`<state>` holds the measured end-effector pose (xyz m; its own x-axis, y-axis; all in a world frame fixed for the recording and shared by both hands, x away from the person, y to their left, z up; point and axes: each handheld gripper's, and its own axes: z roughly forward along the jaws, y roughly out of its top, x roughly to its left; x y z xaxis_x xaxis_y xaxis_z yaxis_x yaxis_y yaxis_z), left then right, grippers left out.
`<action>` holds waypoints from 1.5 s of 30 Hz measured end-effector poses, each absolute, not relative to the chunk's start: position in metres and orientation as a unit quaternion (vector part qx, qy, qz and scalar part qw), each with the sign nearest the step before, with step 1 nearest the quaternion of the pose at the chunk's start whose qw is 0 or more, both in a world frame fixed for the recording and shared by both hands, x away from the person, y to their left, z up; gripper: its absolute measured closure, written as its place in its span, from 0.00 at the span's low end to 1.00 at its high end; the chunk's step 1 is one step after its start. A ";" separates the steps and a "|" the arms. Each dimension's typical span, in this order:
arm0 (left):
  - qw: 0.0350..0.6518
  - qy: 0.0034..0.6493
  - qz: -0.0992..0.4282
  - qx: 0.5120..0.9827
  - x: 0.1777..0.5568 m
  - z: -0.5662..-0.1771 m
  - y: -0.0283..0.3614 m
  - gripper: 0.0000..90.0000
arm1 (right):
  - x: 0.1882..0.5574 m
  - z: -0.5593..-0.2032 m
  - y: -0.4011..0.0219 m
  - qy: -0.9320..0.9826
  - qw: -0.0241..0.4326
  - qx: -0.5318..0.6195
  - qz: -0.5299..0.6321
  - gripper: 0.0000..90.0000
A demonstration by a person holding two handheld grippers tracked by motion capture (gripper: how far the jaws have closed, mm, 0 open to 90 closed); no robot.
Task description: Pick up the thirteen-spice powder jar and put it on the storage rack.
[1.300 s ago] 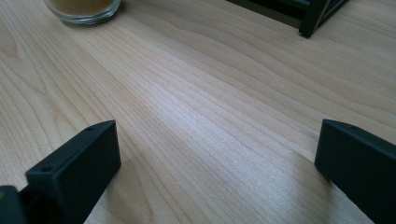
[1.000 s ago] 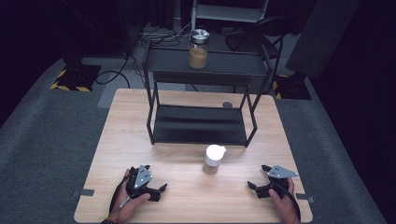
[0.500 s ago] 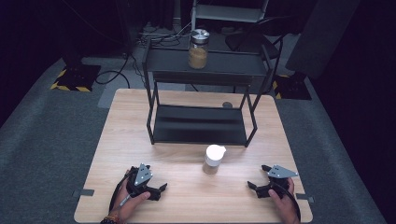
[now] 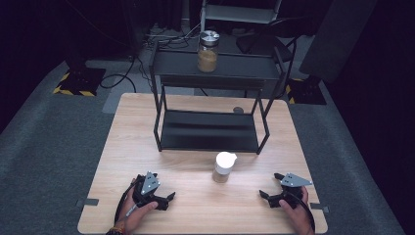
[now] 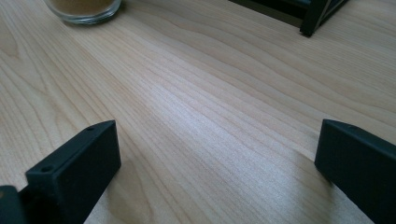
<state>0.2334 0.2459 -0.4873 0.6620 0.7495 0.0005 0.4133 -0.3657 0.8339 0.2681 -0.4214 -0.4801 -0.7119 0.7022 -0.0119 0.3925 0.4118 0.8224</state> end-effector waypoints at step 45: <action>0.431 0.366 0.196 0.801 0.233 -0.487 0.245 0.00 | 0.343 -0.416 -0.330 0.854 0.088 0.191 0.476 0.00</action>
<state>0.2330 0.2449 -0.4873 0.6552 0.7555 -0.0014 0.4173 -0.3603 0.8343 0.3435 -0.3298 -0.4155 -0.9119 0.4091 0.0318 0.2420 0.4736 0.8469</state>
